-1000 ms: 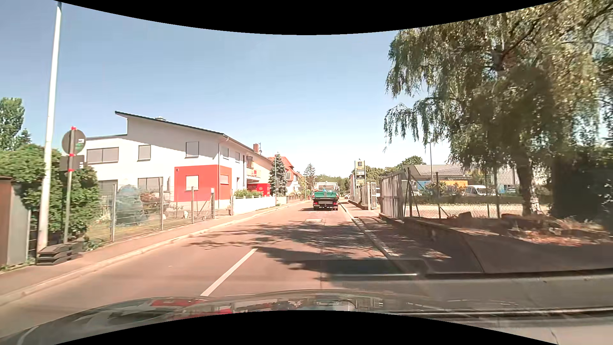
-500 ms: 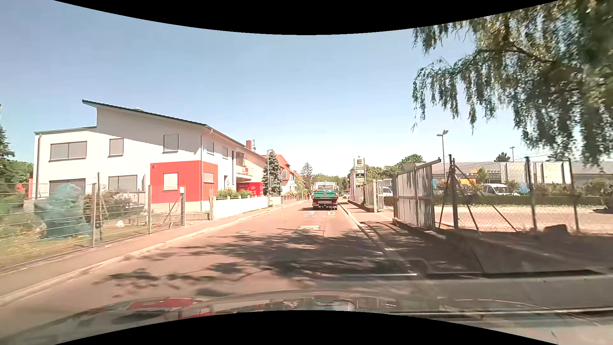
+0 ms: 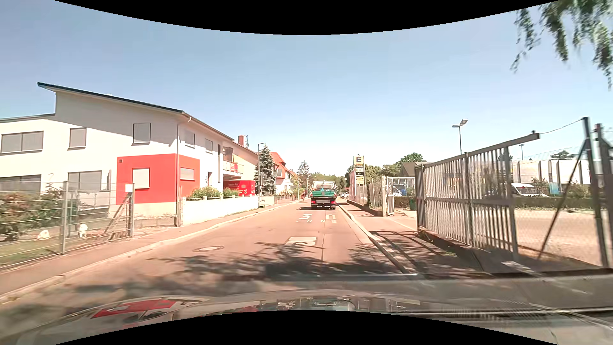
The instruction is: Follow the waypoints while adhering to traffic rules and regulations
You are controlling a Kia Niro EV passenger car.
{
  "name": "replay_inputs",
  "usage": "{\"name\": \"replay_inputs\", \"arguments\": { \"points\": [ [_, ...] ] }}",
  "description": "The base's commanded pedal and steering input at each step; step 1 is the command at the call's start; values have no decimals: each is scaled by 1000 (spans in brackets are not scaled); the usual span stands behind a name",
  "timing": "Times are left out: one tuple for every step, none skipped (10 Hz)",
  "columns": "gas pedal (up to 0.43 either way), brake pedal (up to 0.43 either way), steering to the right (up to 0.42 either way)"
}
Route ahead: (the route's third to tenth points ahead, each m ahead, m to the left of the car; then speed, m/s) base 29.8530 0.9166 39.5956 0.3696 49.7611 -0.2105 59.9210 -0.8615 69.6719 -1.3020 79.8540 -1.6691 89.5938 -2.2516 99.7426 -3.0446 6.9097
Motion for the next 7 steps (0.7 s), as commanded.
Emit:
{"name": "replay_inputs", "arguments": {
  "points": [
    [79,0,14],
    [67,0,14],
    [67,0,14],
    [67,0,14],
    [67,0,13],
    [67,0,12],
    [67,0,12]
  ]
}}
